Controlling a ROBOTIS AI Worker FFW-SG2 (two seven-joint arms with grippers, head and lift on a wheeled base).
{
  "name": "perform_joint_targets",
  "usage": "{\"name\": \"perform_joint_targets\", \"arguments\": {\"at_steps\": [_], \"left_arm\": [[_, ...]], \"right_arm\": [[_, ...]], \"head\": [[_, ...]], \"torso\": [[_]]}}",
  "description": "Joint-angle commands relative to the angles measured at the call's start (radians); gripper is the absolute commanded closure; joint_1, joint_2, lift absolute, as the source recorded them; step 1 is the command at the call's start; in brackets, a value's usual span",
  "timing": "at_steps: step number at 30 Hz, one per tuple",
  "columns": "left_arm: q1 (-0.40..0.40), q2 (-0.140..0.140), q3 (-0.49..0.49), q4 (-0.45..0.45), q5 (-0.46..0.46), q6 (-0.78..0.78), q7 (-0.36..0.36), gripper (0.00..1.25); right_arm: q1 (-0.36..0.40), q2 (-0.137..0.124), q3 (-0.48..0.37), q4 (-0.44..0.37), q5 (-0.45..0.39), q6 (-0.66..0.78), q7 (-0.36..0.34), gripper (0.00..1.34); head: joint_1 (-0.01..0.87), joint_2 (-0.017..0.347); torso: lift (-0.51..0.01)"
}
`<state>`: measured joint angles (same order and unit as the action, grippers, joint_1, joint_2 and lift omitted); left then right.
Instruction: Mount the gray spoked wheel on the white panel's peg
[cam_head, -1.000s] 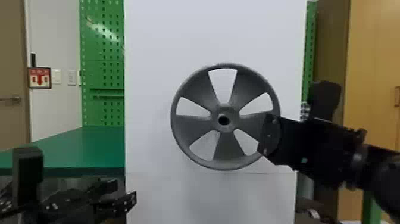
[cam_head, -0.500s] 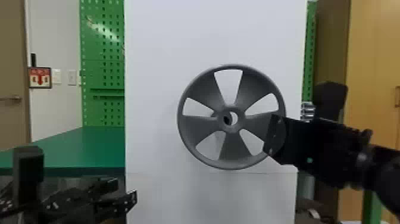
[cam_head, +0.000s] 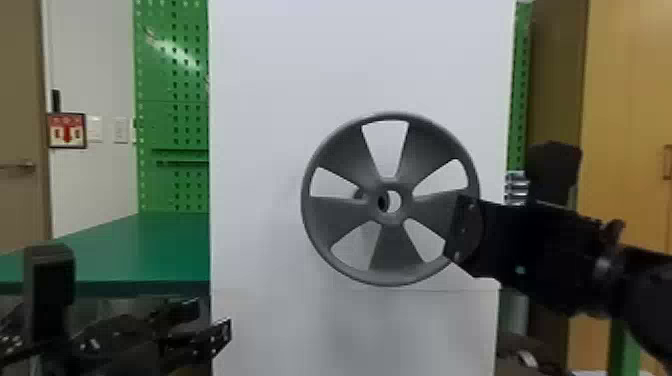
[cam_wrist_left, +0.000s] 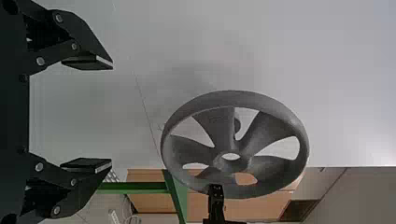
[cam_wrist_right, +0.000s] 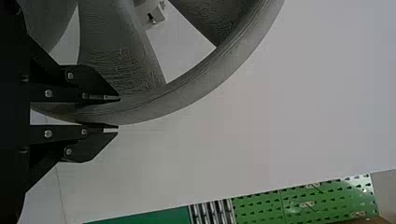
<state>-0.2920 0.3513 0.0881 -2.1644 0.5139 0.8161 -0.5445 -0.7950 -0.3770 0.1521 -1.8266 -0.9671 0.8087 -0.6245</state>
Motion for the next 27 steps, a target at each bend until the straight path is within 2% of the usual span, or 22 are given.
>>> {"name": "perform_joint_targets", "arguments": {"at_steps": [1,13,27], "left_arm": [[-0.001,0.0,0.001,0.0,0.0,0.0,0.0,0.5],[-0.001,0.0,0.001,0.0,0.0,0.0,0.0,0.5],[-0.003,0.0,-0.001,0.0,0.0,0.0,0.0,0.5]], "right_arm": [[-0.006,0.007,0.01,0.016,0.013,-0.006,0.008,1.32],[-0.02,0.018,0.04,0.049,0.041,-0.019,0.034,1.32],[-0.023,0.023,0.033,0.062,0.076,-0.036,0.054,1.32]], "head": [[0.084,-0.008],[0.084,-0.008],[0.084,-0.008]], "torso": [[-0.484],[-0.484],[-0.484]]}}
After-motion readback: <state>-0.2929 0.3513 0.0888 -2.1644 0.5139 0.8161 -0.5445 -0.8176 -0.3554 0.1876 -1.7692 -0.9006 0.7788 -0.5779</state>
